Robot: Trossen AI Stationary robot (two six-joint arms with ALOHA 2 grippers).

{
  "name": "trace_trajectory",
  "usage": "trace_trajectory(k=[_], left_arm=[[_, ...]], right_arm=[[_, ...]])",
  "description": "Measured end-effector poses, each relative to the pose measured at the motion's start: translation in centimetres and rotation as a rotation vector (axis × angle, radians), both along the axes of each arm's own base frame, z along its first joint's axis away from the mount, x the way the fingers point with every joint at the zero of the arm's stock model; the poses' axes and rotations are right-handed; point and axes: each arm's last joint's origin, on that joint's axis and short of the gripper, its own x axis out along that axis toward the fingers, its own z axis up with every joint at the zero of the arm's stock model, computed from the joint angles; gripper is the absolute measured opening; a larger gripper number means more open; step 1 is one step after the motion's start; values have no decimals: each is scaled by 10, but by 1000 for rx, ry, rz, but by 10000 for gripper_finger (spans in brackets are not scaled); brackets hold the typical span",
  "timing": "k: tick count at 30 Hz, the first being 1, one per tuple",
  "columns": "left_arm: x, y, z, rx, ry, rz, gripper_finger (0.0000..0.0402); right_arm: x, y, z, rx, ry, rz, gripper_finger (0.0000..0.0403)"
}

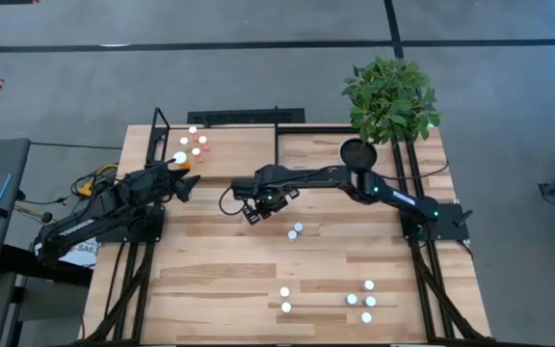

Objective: Pick and place medicine bottles onto shelf by color
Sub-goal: Move the pink pill bottle to the center, then adjust the yellow pill bottle

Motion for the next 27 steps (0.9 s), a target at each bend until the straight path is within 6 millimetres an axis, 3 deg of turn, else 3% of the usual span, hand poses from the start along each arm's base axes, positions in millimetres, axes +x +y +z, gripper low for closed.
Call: trace_trajectory(k=[12,21,27], left_arm=[[0,0,0,0,0,0,309],[0,0,0,0,0,0,309],[0,0,0,0,0,0,309]], right_arm=[[2,1,0,2,-20,-9,160],[1,1,5,4,-26,-46,252],[-4,1,33,-2,-69,-64,307]])
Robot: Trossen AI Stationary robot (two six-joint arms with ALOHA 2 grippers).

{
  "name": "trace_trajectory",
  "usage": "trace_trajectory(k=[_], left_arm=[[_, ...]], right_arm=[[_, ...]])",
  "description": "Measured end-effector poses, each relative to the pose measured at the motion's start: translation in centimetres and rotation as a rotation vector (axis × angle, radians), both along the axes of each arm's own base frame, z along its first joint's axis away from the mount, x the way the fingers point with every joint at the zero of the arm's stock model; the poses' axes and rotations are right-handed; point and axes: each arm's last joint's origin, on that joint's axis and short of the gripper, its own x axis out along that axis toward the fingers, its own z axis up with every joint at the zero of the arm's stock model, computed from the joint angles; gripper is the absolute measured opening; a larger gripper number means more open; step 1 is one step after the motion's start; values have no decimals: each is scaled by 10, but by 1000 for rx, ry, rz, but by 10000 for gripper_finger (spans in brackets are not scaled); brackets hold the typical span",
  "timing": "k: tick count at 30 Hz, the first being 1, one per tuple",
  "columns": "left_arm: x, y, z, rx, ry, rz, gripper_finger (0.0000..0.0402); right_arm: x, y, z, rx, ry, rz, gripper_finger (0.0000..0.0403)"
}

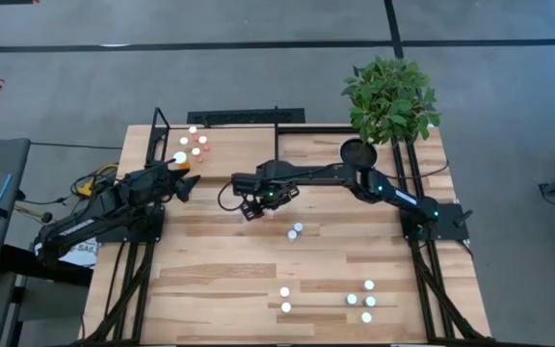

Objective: Pick and place medicine bottles onto shelf by color
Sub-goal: Adjust the yellow pill bottle

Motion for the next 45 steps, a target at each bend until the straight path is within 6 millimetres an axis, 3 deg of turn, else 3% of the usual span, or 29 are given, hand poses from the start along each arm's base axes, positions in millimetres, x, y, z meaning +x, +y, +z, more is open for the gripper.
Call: trace_trajectory(k=[9,17,23,28,33,45], left_arm=[[0,0,0,0,0,0,309],[0,0,0,0,0,0,309],[0,0,0,0,0,0,309],[0,0,0,0,0,0,309],[0,0,0,0,0,0,309],[0,0,0,0,0,0,309]], right_arm=[[-22,2,38,9,30,-79,360],[-44,4,64,34,94,-234,364],[-44,7,64,103,101,-290,362],[-48,17,42,169,206,-308,361],[-61,25,38,206,270,-338,361],[-70,44,22,212,166,-436,361]])
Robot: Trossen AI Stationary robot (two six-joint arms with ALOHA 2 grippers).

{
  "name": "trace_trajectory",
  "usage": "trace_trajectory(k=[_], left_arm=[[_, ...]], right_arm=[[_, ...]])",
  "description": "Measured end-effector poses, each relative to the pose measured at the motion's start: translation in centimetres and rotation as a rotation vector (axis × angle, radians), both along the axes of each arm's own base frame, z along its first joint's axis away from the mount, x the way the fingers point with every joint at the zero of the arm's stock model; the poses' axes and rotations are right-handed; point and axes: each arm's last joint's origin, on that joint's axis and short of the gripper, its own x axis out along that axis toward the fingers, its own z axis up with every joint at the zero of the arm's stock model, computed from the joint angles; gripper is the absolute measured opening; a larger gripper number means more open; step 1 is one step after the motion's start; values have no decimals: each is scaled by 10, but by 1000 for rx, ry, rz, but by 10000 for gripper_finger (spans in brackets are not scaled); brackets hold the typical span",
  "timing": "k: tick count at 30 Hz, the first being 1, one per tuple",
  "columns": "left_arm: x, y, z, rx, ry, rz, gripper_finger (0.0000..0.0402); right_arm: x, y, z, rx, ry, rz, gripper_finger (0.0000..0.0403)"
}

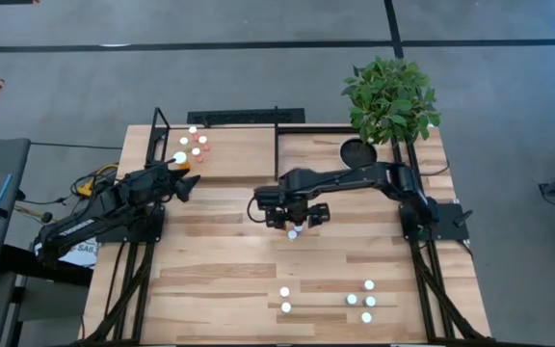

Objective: Pick and place medicine bottles onto shelf by color
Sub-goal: Adjust the yellow pill bottle

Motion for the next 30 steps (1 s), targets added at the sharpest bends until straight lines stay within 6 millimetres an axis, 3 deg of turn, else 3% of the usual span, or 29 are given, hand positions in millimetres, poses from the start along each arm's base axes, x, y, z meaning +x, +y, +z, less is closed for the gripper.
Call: trace_trajectory(k=[6,15,30], left_arm=[[0,0,0,0,0,0,309],[0,0,0,0,0,0,309],[0,0,0,0,0,0,309]], right_arm=[[2,4,-7,-8,-27,-9,361],[14,17,-34,-9,-6,-47,361],[21,18,-40,-78,-38,-124,350]])
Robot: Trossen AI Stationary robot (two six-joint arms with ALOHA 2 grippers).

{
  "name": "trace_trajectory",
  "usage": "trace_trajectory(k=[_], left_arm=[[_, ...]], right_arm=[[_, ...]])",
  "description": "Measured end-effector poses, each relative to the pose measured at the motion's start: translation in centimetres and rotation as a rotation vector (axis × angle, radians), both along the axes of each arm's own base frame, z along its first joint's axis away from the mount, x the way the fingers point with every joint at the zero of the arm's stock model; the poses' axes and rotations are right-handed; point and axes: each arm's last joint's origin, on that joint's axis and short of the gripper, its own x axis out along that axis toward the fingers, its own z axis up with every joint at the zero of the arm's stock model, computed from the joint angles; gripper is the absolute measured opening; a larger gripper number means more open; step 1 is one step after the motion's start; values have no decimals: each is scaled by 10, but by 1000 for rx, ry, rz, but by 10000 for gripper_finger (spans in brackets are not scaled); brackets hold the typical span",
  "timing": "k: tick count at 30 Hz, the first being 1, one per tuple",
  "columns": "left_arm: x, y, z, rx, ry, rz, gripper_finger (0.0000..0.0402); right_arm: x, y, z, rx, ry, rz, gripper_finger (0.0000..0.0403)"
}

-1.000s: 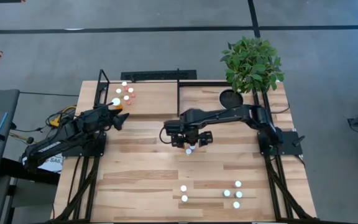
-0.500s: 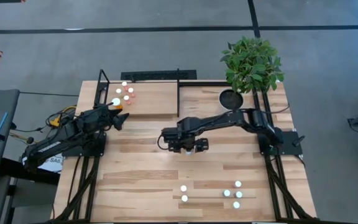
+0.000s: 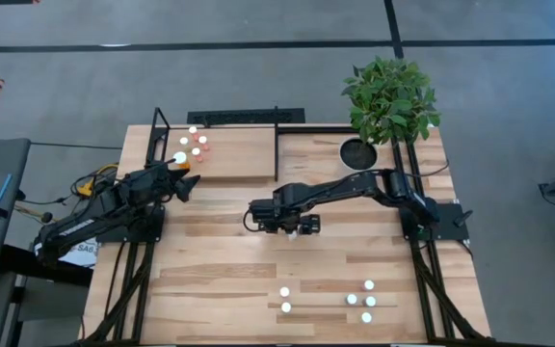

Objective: Pick and place medicine bottles onto shelf by color
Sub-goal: Adjust the yellow pill bottle

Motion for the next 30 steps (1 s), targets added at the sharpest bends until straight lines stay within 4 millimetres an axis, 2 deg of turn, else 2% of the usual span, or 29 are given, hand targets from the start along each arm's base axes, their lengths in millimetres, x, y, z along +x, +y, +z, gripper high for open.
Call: trace_trajectory(k=[13,23,26,30], left_arm=[[0,0,0,0,0,0,309],[0,0,0,0,0,0,309],[0,0,0,0,0,0,309],[0,0,0,0,0,0,309]], right_arm=[[-1,3,0,-9,10,-28,238],[-3,10,0,-27,26,-28,131],[-3,11,0,-26,21,-27,118],[-1,11,0,-25,-1,-16,129]])
